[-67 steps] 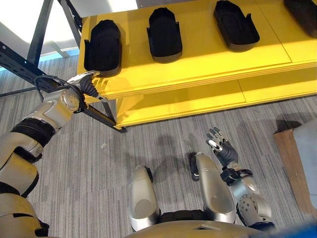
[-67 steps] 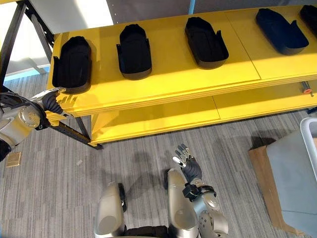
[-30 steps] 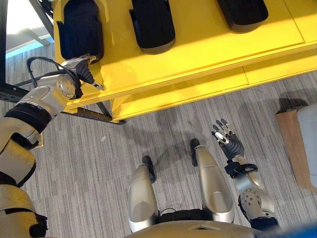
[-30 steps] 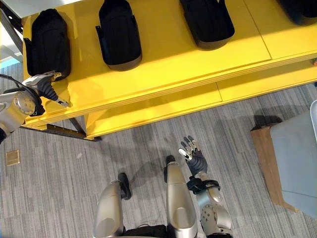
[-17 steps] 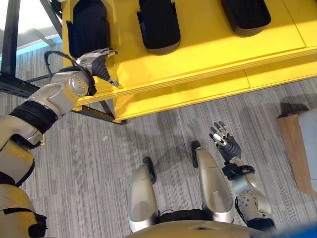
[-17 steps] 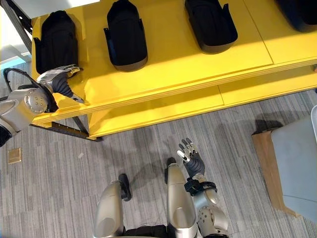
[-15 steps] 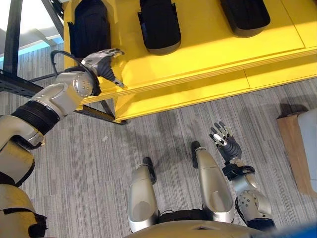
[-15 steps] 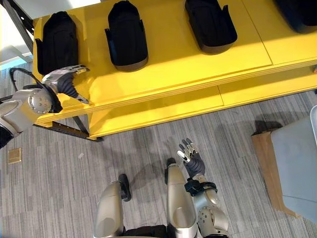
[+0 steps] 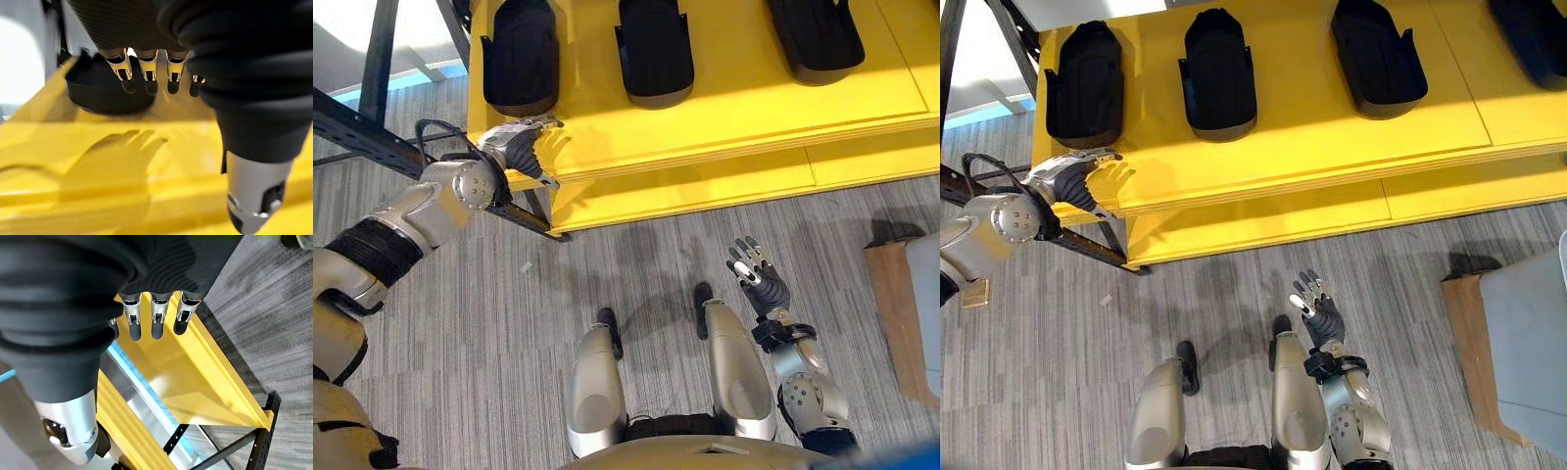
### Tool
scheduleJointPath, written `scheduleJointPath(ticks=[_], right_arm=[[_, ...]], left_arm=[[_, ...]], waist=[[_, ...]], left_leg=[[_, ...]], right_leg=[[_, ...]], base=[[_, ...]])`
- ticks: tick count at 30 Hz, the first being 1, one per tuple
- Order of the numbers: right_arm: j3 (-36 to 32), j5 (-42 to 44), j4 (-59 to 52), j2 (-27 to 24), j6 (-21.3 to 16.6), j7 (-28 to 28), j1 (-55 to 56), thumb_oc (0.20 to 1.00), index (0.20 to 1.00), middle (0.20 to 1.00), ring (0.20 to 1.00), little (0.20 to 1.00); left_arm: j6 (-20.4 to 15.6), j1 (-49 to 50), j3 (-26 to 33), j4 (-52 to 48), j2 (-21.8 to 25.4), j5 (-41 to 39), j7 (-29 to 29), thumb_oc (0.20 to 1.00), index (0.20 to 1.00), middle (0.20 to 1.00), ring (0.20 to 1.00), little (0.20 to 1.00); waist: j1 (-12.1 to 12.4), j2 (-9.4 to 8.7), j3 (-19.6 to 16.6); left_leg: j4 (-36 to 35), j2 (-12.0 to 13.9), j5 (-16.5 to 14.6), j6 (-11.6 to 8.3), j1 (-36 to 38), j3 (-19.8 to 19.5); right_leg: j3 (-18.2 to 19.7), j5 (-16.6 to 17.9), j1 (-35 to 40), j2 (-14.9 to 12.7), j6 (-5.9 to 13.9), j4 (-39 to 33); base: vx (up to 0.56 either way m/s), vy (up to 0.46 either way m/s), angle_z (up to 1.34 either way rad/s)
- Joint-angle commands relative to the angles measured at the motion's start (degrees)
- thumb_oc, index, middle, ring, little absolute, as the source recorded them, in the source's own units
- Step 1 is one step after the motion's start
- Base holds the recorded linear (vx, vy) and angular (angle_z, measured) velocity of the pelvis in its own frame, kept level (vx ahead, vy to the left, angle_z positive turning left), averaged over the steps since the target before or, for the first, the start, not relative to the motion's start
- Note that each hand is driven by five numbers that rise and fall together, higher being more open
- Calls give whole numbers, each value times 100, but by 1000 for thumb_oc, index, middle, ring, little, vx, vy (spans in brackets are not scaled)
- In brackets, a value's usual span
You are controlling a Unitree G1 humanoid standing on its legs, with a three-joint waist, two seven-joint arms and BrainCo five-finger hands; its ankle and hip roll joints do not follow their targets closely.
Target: Move parts from the plastic box to the shelf.
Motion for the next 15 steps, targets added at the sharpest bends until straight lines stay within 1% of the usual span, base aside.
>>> scheduleJointPath(ticks=[1,2,3,4,5,6,7,8,9,10,11,12,13,15], right_arm=[[-117,143,-362,201,-331,62,37,1000,1000,1000,1000,1000],[-67,160,-453,181,-366,62,88,1000,1000,1000,1000,1000],[-61,161,-454,174,-365,62,91,1000,1000,1000,1000,1000],[-22,184,-547,233,-412,61,99,1000,1000,1000,1000,1000],[-12,207,-640,187,-416,63,126,1000,1000,1000,1000,1000],[-26,196,-682,194,-440,71,125,1000,1000,1000,1000,1000],[-35,209,-723,191,-457,62,97,1000,1000,1000,1000,1000],[-11,211,-723,151,-456,61,106,1000,1000,1000,1000,1000],[-54,186,-862,5,-464,47,93,1000,1000,1000,1000,1000],[-86,126,-1012,-148,-495,20,87,1000,1000,1000,1000,1000],[-53,71,-1030,-269,-490,36,185,1000,1000,1000,1000,1000],[-51,34,-1071,-336,-494,22,255,1000,1000,1000,1000,1000],[-60,-4,-1094,-389,-500,-3,285,1000,1000,1000,1000,1000],[-64,-57,-1198,-529,-492,-27,364,1000,1000,1000,1000,1000]], left_arm=[[-126,269,1225,-36,408,97,590,1000,1000,1000,1000,1000],[-174,625,1720,-50,269,146,633,1000,1000,1000,1000,1000],[-173,650,1743,-57,271,149,632,1000,1000,1000,1000,1000],[-280,866,2312,152,-110,-55,777,1000,1000,1000,1000,1000],[-301,1072,2522,-7,-128,-40,747,1000,1000,1000,1000,1000],[-330,1212,2782,-160,-235,-78,805,1000,1000,1000,1000,1000],[-380,1568,3217,-230,-465,-216,857,1000,1000,1000,1000,1000],[-376,1683,3322,-275,-477,-207,853,1000,1000,1000,1000,1000],[-468,2754,4411,-746,-1137,-649,845,1000,1000,1000,1000,1000],[-552,3668,5162,-1283,-1936,-1102,724,1000,1000,1000,1000,1000],[-590,4308,5460,-1829,-2973,-1357,570,1000,1000,1000,1000,1000],[-620,4586,5599,-2059,-3416,-1444,516,1000,1000,1000,1000,1000],[-643,4805,5636,-2341,-3745,-1493,440,1000,1000,1000,1000,1000],[-675,5258,5749,-2442,-4405,-1907,292,1000,1000,1000,1000,1000]], waist=[[12,-95,-217],[-9,-86,-217],[-17,-84,-217],[17,-93,-217],[-10,-84,-217],[32,-91,-217],[59,-83,-217],[23,-63,-217],[6,8,-217],[-28,62,-217],[-72,113,-444],[-84,121,-582],[-76,132,-694],[-84,159,-949]], left_leg=[[-814,306,1344,-376,576,-393],[-959,286,1329,-343,656,-350],[-965,286,1332,-343,662,-349],[-1076,257,1298,-295,723,-346],[-1129,242,1308,-262,767,-321],[-1156,231,1307,-247,800,-321],[-1217,235,1312,-217,872,-308],[-1236,240,1315,-217,898,-300],[-1371,255,1307,-128,1090,-269],[-1553,270,1306,-9,1311,-228],[-1795,263,1330,87,1480,-190],[-1938,264,1324,137,1557,-155],[-2060,264,1332,173,1613,-128],[-2365,233,1358,256,1745,-42]], right_leg=[[358,1723,50,-552,326,-563],[320,1716,135,-555,278,-701],[320,1718,140,-555,278,-704],[317,1703,209,-529,219,-848],[279,1717,264,-532,199,-915],[259,1712,312,-528,187,-963],[225,1708,393,-525,177,-1044],[225,1713,415,-520,176,-1062],[190,1706,649,-471,156,-1216],[136,1693,916,-418,148,-1380],[75,1684,1083,-354,127,-1523],[57,1659,1138,-317,116,-1588],[38,1642,1178,-291,112,-1629],[2,1595,1301,-244,85,-1776]], base=[[0,0,0],[16,19,4],[0,0,0],[-15,19,3],[0,0,0],[0,0,0],[0,0,0],[0,0,0],[-2,42,0],[25,63,0],[49,46,5],[60,36,18],[34,28,20],[17,33,15]])
